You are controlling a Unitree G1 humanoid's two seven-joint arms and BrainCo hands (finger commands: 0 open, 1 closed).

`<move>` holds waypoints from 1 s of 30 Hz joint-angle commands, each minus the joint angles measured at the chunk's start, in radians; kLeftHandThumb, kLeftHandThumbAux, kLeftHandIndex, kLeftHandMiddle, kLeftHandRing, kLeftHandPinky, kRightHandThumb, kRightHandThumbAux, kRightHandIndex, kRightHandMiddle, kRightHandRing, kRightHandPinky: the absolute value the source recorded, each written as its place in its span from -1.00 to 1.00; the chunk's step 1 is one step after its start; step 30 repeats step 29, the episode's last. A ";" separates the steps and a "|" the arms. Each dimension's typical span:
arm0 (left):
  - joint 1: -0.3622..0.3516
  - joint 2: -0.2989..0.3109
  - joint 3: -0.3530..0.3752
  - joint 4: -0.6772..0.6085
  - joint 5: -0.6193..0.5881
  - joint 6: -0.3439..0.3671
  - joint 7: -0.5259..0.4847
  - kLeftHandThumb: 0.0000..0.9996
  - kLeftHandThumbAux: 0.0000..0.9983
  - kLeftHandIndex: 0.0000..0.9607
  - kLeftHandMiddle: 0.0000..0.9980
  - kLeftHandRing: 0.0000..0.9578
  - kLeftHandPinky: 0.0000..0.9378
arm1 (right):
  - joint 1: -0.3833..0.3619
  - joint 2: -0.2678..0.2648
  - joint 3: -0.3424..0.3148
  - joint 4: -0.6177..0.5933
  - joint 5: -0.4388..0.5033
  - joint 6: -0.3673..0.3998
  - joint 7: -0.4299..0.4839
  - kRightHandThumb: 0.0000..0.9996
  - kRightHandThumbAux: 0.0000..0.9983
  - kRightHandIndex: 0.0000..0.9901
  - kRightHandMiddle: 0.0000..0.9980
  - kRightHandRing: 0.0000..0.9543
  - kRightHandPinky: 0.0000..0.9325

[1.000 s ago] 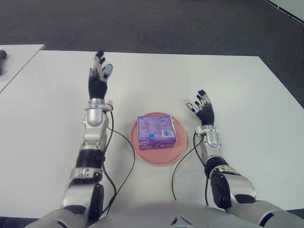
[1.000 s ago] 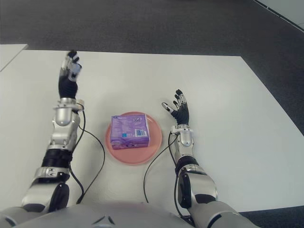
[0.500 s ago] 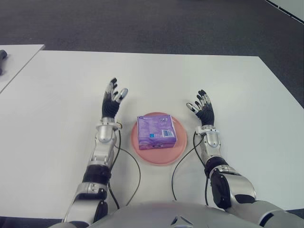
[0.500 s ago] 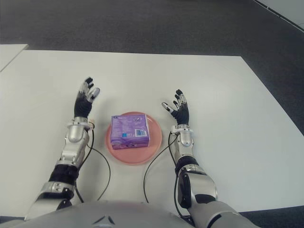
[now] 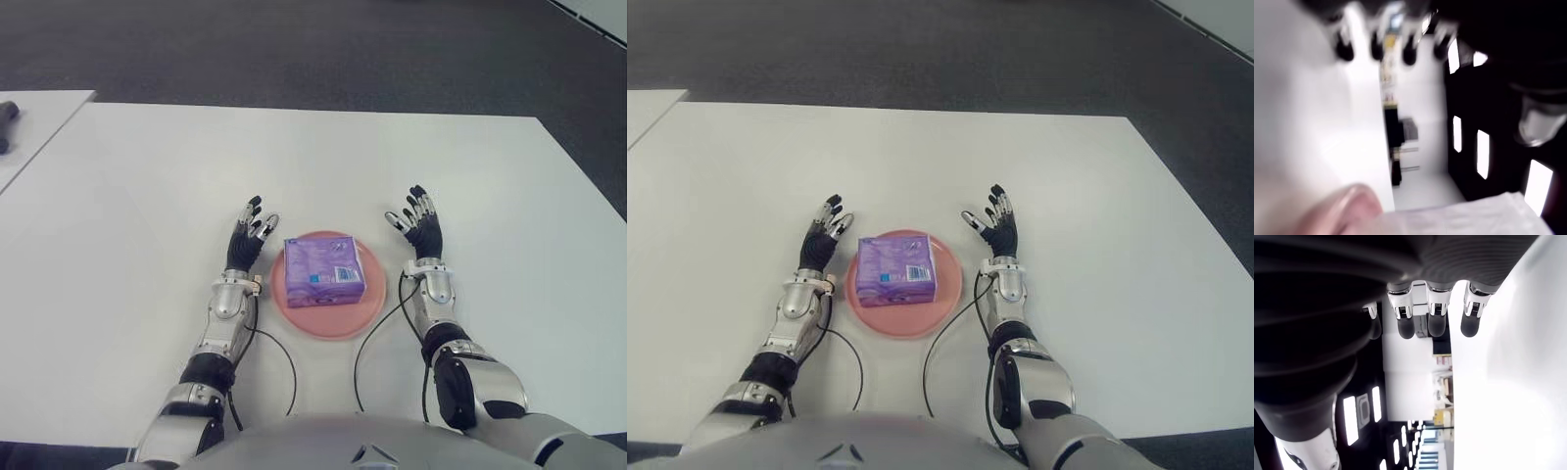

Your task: Put the tissue paper into the plate.

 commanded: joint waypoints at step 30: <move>0.031 0.037 0.017 0.160 0.013 -0.156 0.032 -1.00 -0.13 -1.00 -1.00 -1.00 -1.00 | 0.043 0.008 -0.002 0.031 0.008 0.034 0.004 -0.84 0.57 -0.99 -1.00 -1.00 -0.96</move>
